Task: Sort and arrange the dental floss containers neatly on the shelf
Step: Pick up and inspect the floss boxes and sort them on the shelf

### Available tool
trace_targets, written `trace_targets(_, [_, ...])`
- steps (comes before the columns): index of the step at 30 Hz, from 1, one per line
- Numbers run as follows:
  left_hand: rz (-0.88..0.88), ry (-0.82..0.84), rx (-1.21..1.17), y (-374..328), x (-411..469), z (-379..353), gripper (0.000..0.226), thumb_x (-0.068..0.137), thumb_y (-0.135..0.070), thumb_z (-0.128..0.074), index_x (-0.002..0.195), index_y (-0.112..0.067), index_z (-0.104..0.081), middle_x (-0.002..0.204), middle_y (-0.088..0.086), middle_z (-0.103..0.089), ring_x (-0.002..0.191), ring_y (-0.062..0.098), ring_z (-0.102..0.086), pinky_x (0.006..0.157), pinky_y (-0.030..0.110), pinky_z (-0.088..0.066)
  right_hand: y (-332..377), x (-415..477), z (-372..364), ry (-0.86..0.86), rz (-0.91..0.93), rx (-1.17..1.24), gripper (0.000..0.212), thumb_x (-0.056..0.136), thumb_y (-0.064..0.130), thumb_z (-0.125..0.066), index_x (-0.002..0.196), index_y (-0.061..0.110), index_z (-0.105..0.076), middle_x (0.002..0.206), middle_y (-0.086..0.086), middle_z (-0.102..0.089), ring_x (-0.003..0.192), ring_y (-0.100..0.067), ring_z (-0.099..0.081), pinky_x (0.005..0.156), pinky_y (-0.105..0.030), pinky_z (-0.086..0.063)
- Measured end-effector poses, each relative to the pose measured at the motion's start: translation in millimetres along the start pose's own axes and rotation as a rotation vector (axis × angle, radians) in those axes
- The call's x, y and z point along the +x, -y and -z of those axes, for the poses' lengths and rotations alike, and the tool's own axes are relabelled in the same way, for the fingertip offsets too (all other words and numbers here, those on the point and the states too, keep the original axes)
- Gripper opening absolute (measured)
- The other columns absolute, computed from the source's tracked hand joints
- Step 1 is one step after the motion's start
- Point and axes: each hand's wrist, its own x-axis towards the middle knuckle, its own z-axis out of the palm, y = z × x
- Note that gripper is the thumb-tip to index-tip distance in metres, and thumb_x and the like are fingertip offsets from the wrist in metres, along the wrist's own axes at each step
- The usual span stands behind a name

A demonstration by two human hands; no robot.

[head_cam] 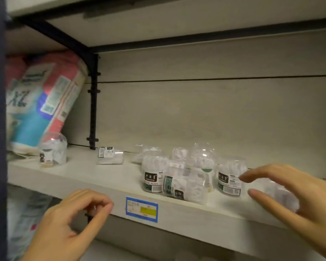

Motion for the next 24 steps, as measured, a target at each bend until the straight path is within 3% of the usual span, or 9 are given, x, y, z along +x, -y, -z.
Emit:
trace_targets(4, [0.023,-0.001,0.003,30.5,1.7,21.0,0.019,0.071,-0.043,-0.057,0.082,-0.03,-0.066,0.076,-0.006,-0.066,0.069,0.008,-0.06,0.066,0.024,-0.046,17.4,27.4,-14.2,0.019,-0.046,-0.014,0.027,0.079,0.061,-0.038,0.096,0.049,-0.056,0.104,0.035,-0.059,0.098,0.013,-0.054,0.081,-0.01,-0.04])
trace_targets(7, [0.005,-0.016,0.001,48.5,7.1,31.6,0.019,0.071,-0.044,-0.055,0.083,-0.032,-0.065,0.078,-0.008,-0.065,0.071,0.005,-0.059,0.066,0.015,-0.044,31.3,61.5,-21.8,0.097,-0.094,-0.014,0.029,0.081,0.061,-0.038,0.095,0.049,-0.06,0.097,0.032,-0.064,0.097,0.009,-0.056,0.08,-0.017,-0.046])
trace_targets(10, [-0.019,0.031,-0.028,70.4,14.4,42.5,0.021,0.071,-0.048,-0.053,0.084,-0.035,-0.064,0.081,-0.012,-0.064,0.075,0.002,-0.058,0.066,0.012,-0.043,40.4,108.6,-35.0,0.175,-0.101,-0.081,0.022,0.086,0.037,-0.051,0.102,0.037,-0.066,0.098,0.021,-0.068,0.089,0.005,-0.059,0.082,-0.021,-0.047])
trace_targets(13, [-0.075,0.086,-0.085,96.8,25.4,50.3,0.023,0.072,-0.053,-0.053,0.085,-0.037,-0.064,0.08,-0.011,-0.064,0.076,0.003,-0.058,0.067,0.017,-0.043,41.8,154.4,-56.9,0.34,-0.081,-0.176,0.023,0.089,0.022,-0.056,0.11,0.028,-0.067,0.104,0.012,-0.069,0.082,0.003,-0.057,0.073,-0.006,-0.042])
trace_targets(15, [-0.142,0.132,-0.1,112.7,34.7,53.6,0.031,0.076,-0.064,-0.05,0.086,-0.039,-0.064,0.079,-0.013,-0.064,0.074,0.002,-0.058,0.065,0.017,-0.043,40.7,175.6,-74.5,0.529,-0.123,-0.209,0.028,0.089,0.017,-0.058,0.115,0.025,-0.064,0.113,0.008,-0.067,0.089,-0.002,-0.058,0.075,-0.007,-0.042])
trace_targets(18, [-0.201,0.16,-0.15,130.8,48.0,58.9,0.038,0.078,-0.07,-0.042,0.087,-0.04,-0.063,0.078,-0.015,-0.063,0.074,0.0,-0.058,0.066,0.013,-0.044,41.0,191.7,-95.0,0.785,-0.231,-0.28,0.037,0.087,0.009,-0.06,0.122,0.019,-0.06,0.123,0.001,-0.063,0.111,-0.014,-0.056,0.091,-0.021,-0.042])
trace_targets(24, [-0.206,0.167,-0.21,157.1,62.7,61.7,0.036,0.077,-0.069,-0.045,0.089,-0.041,-0.064,0.084,-0.015,-0.064,0.077,-0.001,-0.059,0.07,0.012,-0.044,43.9,195.7,-105.8,0.884,-0.368,-0.313,0.042,0.081,0.006,-0.065,0.121,0.013,-0.06,0.123,-0.004,-0.063,0.113,-0.018,-0.057,0.097,-0.025,-0.041])
